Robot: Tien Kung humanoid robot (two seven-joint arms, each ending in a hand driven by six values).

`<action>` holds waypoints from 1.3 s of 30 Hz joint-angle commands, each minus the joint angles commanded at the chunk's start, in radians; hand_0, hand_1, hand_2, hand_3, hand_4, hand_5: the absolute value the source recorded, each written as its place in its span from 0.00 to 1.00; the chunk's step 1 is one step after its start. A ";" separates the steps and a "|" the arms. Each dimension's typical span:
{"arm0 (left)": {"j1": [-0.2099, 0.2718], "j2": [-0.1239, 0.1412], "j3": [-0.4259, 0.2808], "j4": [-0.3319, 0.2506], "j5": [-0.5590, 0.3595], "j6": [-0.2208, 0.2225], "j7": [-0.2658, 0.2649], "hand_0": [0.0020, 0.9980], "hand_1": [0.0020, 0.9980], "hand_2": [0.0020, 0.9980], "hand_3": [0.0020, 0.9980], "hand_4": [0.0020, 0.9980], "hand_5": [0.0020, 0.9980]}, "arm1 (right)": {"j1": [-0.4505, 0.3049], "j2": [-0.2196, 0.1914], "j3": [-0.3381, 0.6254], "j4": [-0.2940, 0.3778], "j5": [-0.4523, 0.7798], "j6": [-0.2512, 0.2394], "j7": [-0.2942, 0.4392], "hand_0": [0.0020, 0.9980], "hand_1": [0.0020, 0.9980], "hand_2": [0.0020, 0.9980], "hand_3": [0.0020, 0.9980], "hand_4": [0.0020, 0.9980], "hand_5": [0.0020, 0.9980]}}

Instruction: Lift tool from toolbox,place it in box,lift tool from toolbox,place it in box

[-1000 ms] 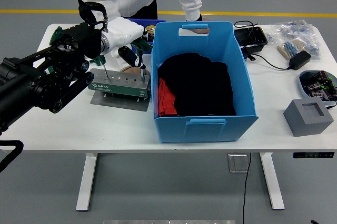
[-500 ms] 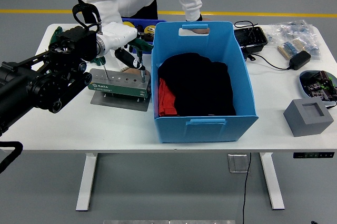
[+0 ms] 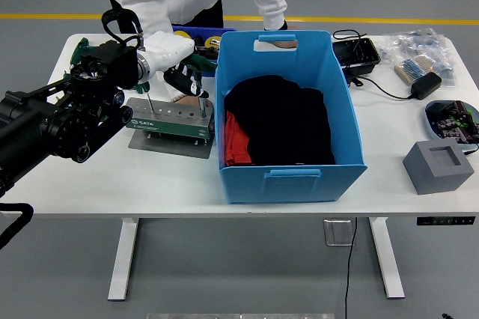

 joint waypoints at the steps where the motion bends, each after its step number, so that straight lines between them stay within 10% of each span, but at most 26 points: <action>1: 0.000 -0.001 0.001 0.003 -0.004 0.004 0.002 0.46 0.20 0.21 0.24 1.00 0.58 | 0.001 0.000 -0.002 0.000 0.002 0.000 0.000 0.69 0.68 0.73 0.58 0.79 0.72; 16: -0.004 -0.012 0.019 0.016 -0.094 0.036 0.025 0.20 0.03 0.06 0.08 1.00 0.65 | 0.010 -0.007 -0.042 0.000 0.041 0.001 0.009 0.69 0.68 0.73 0.58 0.79 0.72; 27: -0.008 -0.010 0.024 0.010 -0.106 0.073 0.013 0.19 0.00 0.03 0.06 1.00 0.70 | 0.013 -0.008 -0.060 0.000 0.054 0.003 0.011 0.69 0.68 0.73 0.58 0.79 0.72; 28: -0.008 -0.010 0.025 0.010 -0.108 0.074 0.012 0.18 0.00 0.02 0.05 0.94 0.82 | 0.013 -0.008 -0.058 0.000 0.052 0.003 0.010 0.69 0.68 0.73 0.59 0.79 0.72; 39: -0.007 -0.004 0.020 0.000 -0.097 0.073 0.006 0.17 0.00 0.01 0.05 0.76 0.80 | 0.014 -0.009 -0.056 0.000 0.049 0.004 0.009 0.69 0.68 0.73 0.59 0.80 0.72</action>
